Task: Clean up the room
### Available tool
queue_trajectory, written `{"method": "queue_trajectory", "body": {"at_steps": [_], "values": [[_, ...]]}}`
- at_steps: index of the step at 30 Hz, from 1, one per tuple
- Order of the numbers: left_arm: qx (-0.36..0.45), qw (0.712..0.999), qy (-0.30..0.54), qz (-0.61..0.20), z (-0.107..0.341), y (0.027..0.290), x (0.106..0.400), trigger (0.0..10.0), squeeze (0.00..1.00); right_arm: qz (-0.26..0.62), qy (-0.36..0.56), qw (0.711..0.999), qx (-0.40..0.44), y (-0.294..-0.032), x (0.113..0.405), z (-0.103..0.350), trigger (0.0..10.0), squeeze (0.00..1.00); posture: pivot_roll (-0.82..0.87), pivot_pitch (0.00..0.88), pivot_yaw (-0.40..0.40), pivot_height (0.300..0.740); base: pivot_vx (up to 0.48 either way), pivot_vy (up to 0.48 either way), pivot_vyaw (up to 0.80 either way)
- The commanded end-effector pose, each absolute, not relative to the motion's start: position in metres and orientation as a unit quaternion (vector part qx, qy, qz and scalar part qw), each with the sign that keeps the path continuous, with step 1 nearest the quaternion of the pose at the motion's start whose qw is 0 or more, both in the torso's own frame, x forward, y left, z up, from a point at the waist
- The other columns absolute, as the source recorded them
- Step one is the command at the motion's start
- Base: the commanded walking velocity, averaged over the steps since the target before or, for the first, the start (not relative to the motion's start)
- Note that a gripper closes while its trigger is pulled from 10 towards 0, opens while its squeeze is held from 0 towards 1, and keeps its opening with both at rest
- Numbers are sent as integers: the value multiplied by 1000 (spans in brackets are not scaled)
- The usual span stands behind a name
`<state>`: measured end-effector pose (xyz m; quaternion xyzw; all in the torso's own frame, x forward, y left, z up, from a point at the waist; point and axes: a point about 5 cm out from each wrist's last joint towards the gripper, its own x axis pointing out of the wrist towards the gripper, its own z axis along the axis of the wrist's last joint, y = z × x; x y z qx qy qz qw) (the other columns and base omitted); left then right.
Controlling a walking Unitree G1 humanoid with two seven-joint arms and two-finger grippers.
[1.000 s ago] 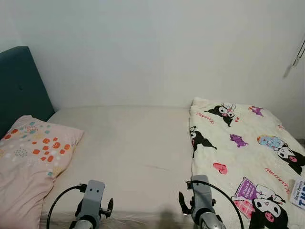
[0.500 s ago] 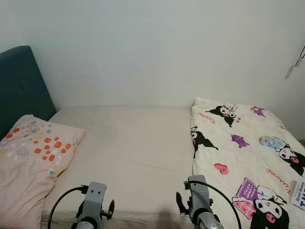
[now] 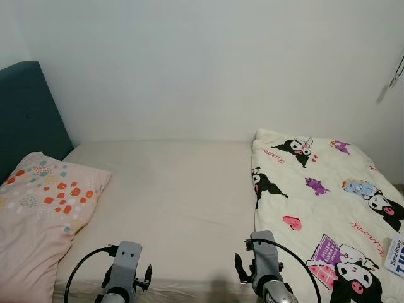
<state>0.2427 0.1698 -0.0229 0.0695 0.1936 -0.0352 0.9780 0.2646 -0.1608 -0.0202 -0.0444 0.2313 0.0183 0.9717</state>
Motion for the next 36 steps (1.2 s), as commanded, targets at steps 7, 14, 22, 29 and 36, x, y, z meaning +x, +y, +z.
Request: {"method": "queue_trajectory", "body": {"at_steps": [7,14,22,29,36], "values": [[85,978,185,-53,-19,162,248,10000,0,20,235,971,-50,-160,264,-22,10000,0,-16,26,-19,740,0,0,0],[66,980,184,-34,-17,163,253,10000,0,22,237,970,-49,-160,262,-23,10000,0,-15,22,-19,740,0,0,0],[67,981,182,-32,-16,165,253,10000,0,24,241,969,-41,-158,262,-24,10000,0,-16,22,-18,740,0,0,0],[63,981,183,-23,-16,170,253,10000,0,26,239,970,-43,-157,262,-24,10000,0,-17,23,-8,740,0,0,0],[60,982,179,-17,-12,168,260,10000,0,61,238,968,-51,-150,263,-23,10000,0,-50,31,-22,740,0,0,0]]}}
